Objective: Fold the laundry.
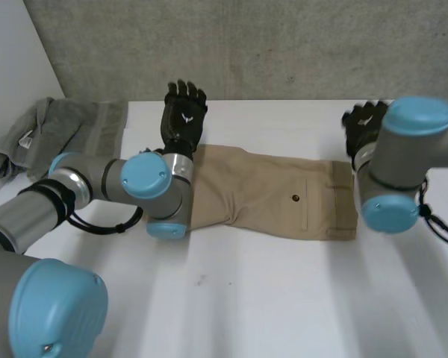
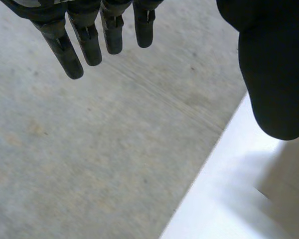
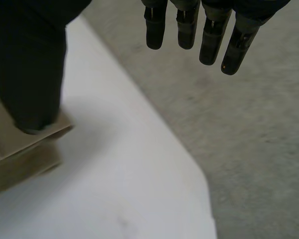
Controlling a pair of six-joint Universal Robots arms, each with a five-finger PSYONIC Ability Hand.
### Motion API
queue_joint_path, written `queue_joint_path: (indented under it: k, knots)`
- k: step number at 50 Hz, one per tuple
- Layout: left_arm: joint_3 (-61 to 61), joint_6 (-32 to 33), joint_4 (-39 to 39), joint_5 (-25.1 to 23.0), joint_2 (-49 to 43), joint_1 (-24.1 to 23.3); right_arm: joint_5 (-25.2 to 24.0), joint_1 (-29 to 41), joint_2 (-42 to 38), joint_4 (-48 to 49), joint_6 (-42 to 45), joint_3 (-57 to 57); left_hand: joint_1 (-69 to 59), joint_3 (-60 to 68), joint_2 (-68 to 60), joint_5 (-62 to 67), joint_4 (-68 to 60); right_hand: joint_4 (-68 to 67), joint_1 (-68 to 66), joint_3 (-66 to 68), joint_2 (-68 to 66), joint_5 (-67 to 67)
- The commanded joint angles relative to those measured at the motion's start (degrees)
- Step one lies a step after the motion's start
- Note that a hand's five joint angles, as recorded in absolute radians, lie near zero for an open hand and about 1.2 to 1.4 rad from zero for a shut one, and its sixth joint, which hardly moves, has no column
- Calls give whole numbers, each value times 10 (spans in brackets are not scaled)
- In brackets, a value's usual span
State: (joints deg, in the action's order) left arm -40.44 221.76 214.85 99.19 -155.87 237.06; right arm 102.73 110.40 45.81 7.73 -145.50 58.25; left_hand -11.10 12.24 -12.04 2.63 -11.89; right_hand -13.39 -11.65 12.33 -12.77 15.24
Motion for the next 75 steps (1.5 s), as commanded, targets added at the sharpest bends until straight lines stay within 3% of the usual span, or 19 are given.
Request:
queue_joint_path:
  k: [1, 9, 16, 24, 33, 42, 49, 52, 64, 71, 72, 75]
  knots:
    - [-68, -19, 25, 0, 107, -4, -30, -39, 166, -3, -142, 50, 11, -22, 20, -26, 19, 34, 16, -23, 28, -152]
    - [-236, -70, 22, 2, 241, -9, -137, -71, 274, -81, -118, 156, 11, -22, 20, -26, 19, 34, 16, -23, 28, -152]
    - [-417, -123, 3, -2, 370, -9, -182, -83, 297, -144, -119, 259, 11, -22, 20, -26, 19, 34, 16, -23, 28, -152]
    - [-549, -171, -17, -7, 449, -9, -235, -82, 290, -85, -117, 389, 11, -22, 20, -26, 19, -26, -43, 36, -32, -93]
    - [-591, -205, -18, -5, 456, -6, -238, -75, 190, 20, -120, 388, 11, -22, 20, -26, 19, -132, -149, 142, -138, 13]
    - [-594, -215, -19, -5, 452, -1, -212, -73, 121, 43, -114, 342, 11, -22, 20, -26, 19, -233, -250, 243, -239, 114]
    - [-594, -215, -19, -5, 452, -1, -202, -74, 99, 75, -104, 333, 11, -22, 20, -26, 19, -465, -482, 475, -471, 346]
    - [-594, -215, -19, -5, 452, -1, -198, -74, 90, 76, -88, 329, 11, -22, 20, -26, 19, -666, -683, 676, -672, 547]
    - [-601, -215, -19, -4, 457, -5, -205, -84, 175, 46, -81, 351, 11, -22, 20, -26, 19, -666, -684, 677, -672, 548]
    - [-601, -215, -20, -3, 464, -5, -248, -171, 227, 1, -51, 361, 11, -22, 20, -26, 19, -666, -684, 677, -672, 548]
    - [-601, -215, -19, -3, 464, -5, -262, -191, 227, -4, -40, 360, 11, -22, 20, -26, 19, -633, -651, 644, -640, 515]
    - [-601, -215, -19, -3, 463, -5, -279, -202, 228, -20, -33, 361, 11, -22, 20, -26, 19, -90, -107, 100, -96, -29]
